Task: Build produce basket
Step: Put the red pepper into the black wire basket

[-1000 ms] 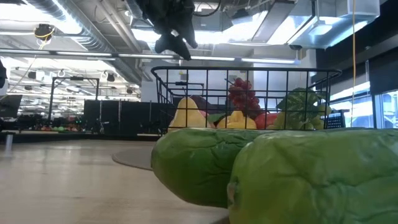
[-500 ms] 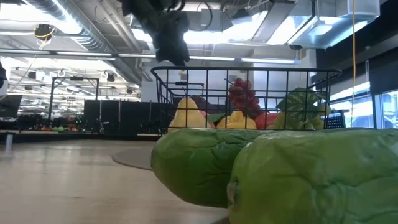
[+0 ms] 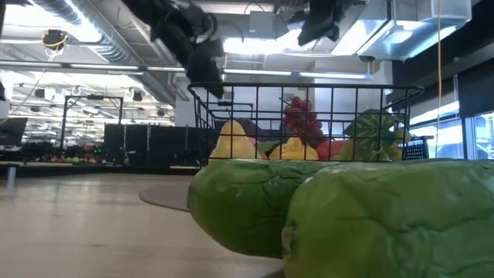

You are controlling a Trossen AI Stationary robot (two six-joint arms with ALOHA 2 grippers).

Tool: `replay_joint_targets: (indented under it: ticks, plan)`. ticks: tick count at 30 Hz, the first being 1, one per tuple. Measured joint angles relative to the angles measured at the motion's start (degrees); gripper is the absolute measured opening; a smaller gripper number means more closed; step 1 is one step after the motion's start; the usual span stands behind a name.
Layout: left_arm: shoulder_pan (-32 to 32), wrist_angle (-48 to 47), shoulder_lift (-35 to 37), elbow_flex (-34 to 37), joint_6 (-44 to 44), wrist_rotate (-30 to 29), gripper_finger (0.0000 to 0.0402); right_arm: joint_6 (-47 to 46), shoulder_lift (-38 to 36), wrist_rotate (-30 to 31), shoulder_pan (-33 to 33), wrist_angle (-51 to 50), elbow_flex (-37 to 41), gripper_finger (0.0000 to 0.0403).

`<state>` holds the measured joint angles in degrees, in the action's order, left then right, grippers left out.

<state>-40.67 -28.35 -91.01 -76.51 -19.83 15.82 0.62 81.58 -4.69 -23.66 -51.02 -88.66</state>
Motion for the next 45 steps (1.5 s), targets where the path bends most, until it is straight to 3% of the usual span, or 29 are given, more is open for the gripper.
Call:
replay_joint_targets:
  ticks: [4, 11, 16, 25, 29, 34, 41, 45]
  plan:
    - [-1.5, 0.4, -3.3, 0.1, 1.5, -0.1, 0.0234, 4.6, 2.2, -2.0, -6.6, -1.0, 0.0, 0.0081]
    - [-2.1, 2.0, -6.6, 0.1, 1.6, 0.5, 0.0234, 9.5, 11.3, -15.0, -16.0, -0.2, 0.0, 0.0081]
    - [-1.8, 2.0, -7.0, 0.1, 3.2, 0.6, 0.0234, 12.9, 19.3, -20.7, -19.3, 1.2, 0.0, 0.0081]
    - [0.0, 2.0, -7.0, 0.1, 3.3, 0.6, 0.0234, 27.6, 30.6, -17.6, -20.0, 10.6, 0.0, 0.0081]
    - [0.8, 2.0, -7.0, 0.1, 3.3, 0.6, 0.0234, 32.5, 33.2, -14.1, -19.1, 11.5, 0.0, 0.0081]
    - [1.0, 2.0, -7.0, 0.1, 4.6, 0.3, 0.0234, 38.3, 33.9, -14.2, -18.1, 11.2, 0.0, 0.0081]
    - [1.0, 2.0, -7.0, 0.1, 5.4, 0.2, 0.0234, 38.6, 35.1, -12.9, -17.6, 12.7, -0.1, 0.0081]
    - [1.0, 2.0, -7.0, 0.1, 7.3, 0.1, 0.0234, 38.6, 36.1, -9.0, -17.6, 14.1, -0.1, 0.0081]
